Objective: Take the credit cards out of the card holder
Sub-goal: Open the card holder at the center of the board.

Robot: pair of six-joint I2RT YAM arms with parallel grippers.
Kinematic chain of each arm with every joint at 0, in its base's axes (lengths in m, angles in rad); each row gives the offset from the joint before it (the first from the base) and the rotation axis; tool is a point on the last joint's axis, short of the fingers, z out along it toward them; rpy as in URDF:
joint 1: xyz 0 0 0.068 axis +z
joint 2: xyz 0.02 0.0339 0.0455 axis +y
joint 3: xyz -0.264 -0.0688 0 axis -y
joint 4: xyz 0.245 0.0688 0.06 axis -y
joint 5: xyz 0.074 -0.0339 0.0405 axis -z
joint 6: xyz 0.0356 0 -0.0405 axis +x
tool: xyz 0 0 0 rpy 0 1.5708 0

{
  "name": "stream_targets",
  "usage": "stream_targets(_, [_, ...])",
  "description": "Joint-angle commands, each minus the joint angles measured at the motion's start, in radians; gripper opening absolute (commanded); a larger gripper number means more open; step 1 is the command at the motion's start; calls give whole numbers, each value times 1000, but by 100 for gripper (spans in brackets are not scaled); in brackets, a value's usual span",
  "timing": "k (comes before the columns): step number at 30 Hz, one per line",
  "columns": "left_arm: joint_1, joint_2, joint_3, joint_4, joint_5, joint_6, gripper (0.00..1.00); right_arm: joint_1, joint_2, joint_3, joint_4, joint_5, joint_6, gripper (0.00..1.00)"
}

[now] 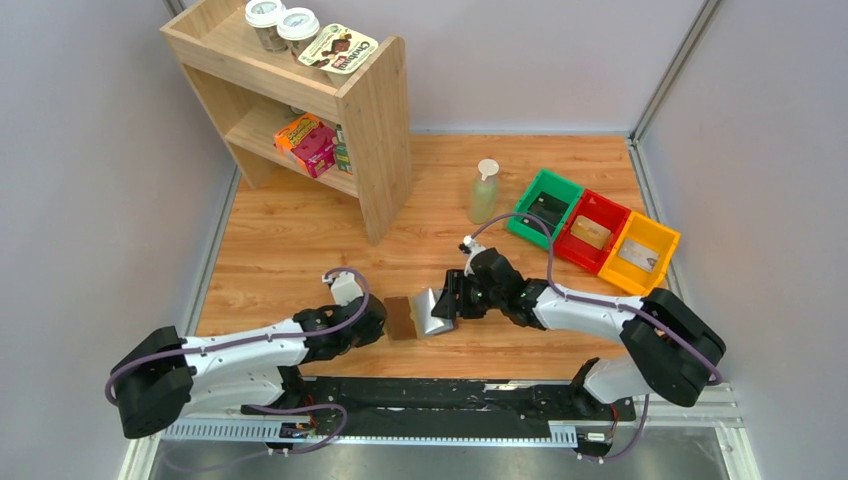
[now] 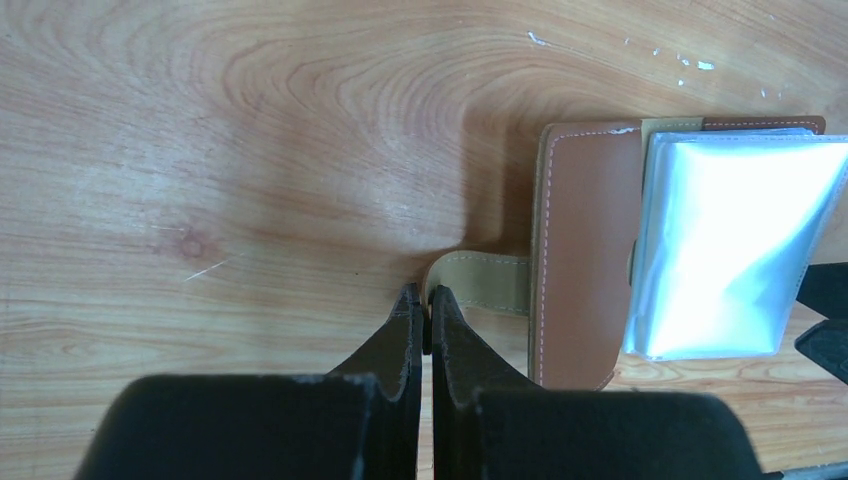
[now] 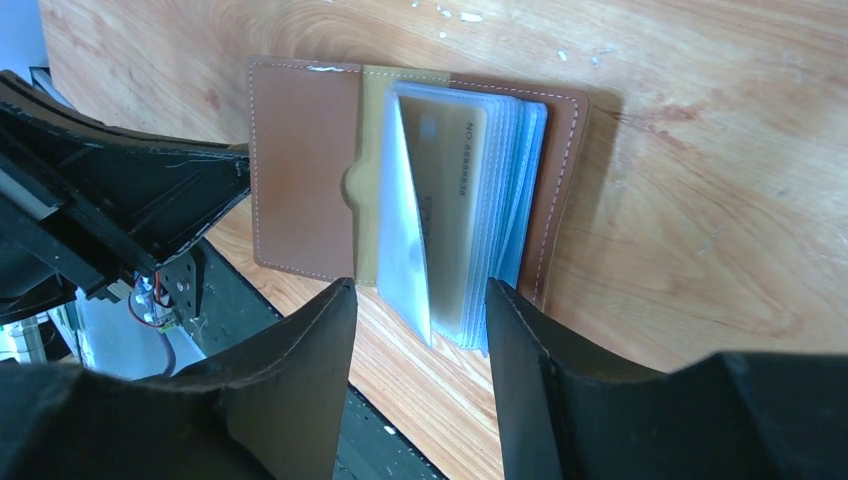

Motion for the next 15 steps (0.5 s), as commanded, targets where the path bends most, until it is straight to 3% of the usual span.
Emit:
stream_targets(1, [4, 33, 24, 1, 15, 26, 0, 21, 0, 56, 51, -19, 0, 53])
stream_targets(9, [4, 55, 39, 11, 26, 45, 0, 43, -28, 100, -61, 74, -16, 62])
stream_targets(15, [4, 55, 36, 23, 33, 48, 0, 47, -62, 111, -76, 122, -34, 63])
